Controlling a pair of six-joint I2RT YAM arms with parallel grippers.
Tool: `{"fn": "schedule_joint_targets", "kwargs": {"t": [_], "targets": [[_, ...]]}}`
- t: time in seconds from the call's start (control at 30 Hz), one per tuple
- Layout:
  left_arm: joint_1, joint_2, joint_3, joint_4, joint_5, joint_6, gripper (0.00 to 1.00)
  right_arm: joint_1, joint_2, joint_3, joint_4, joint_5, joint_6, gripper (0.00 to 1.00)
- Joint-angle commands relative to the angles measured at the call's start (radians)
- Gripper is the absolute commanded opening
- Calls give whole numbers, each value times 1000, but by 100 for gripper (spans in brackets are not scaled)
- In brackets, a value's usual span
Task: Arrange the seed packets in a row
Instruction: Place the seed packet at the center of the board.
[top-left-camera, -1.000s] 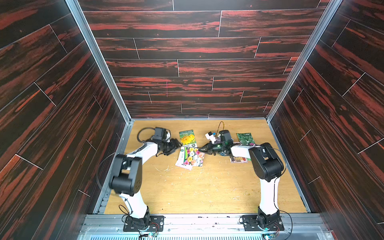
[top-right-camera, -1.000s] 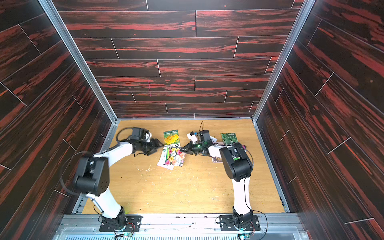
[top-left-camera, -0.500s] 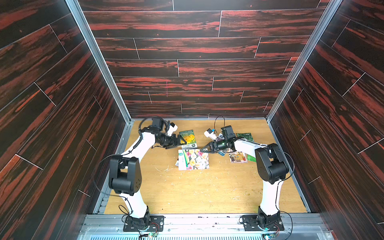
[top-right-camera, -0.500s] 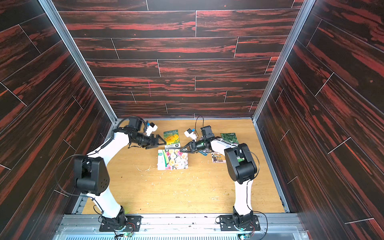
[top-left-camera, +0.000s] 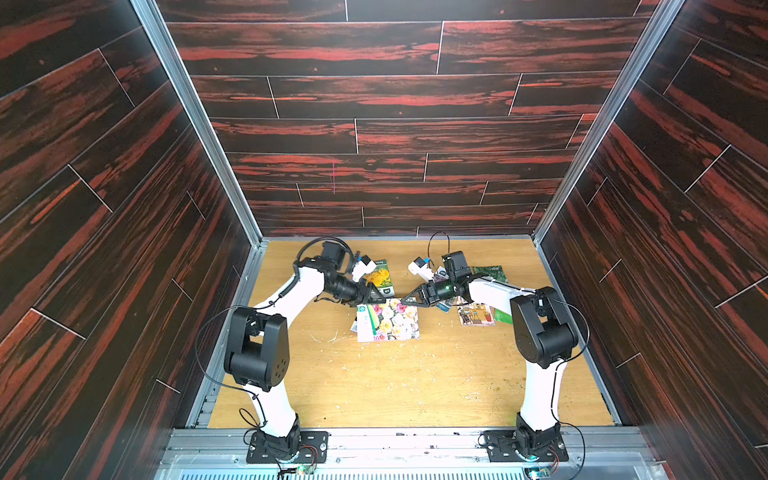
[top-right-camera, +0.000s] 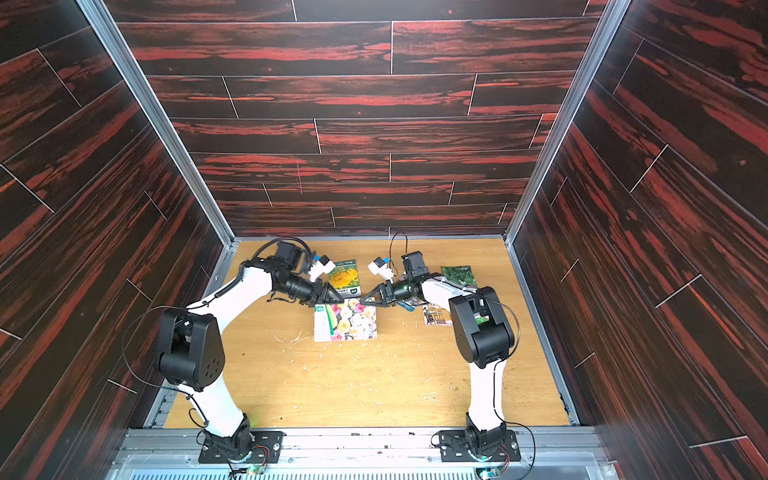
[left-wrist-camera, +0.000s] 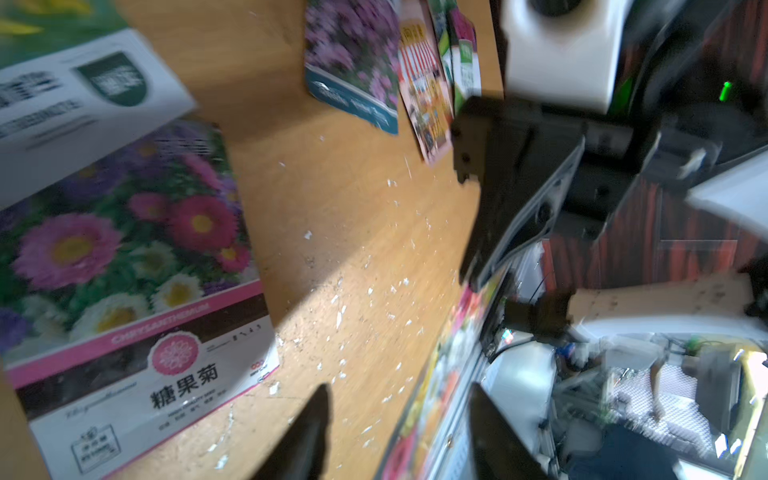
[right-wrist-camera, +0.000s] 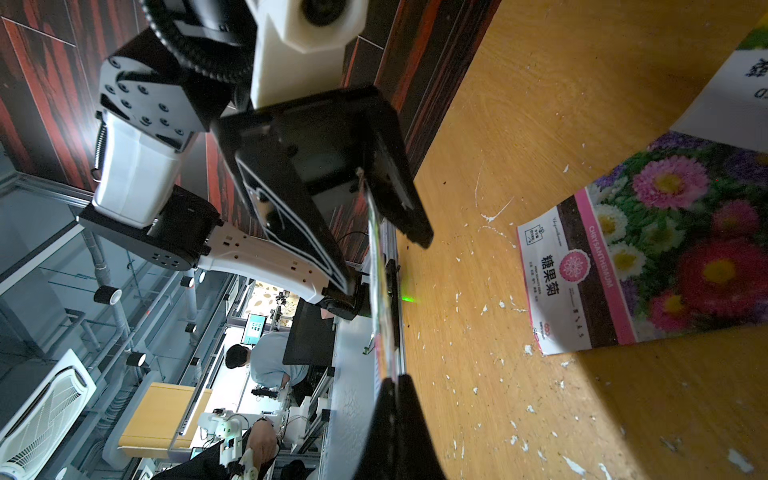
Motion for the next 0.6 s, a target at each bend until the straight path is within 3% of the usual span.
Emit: {"fn": "schedule_joint_targets", "kwargs": {"t": [0.0, 0.07, 0.2, 0.3, 0.4, 0.47, 0.57], "targets": [[-8, -24, 3, -60, 18, 33, 32, -4, -11, 26, 9, -19, 8, 0], [-13, -26, 3, -67, 22, 38, 28, -6, -11, 29, 14, -19, 13, 0], [-20, -42, 0, -56, 31, 31, 0, -15, -17, 32, 28, -14, 22, 0], [-23, -46, -14, -14, 3, -10, 0, -23, -15, 32, 63, -6, 56, 0], [-25, -99, -47, 79, -105, -120, 0, -44, -19, 13, 148, 84, 146, 49], [-25, -136, -92, 151, -224, -230, 0, -77, -30, -35, 269, 159, 262, 62], [-25, -225, -202, 273, -409, -407, 0, -123, -45, -146, 518, 223, 468, 67]]}}
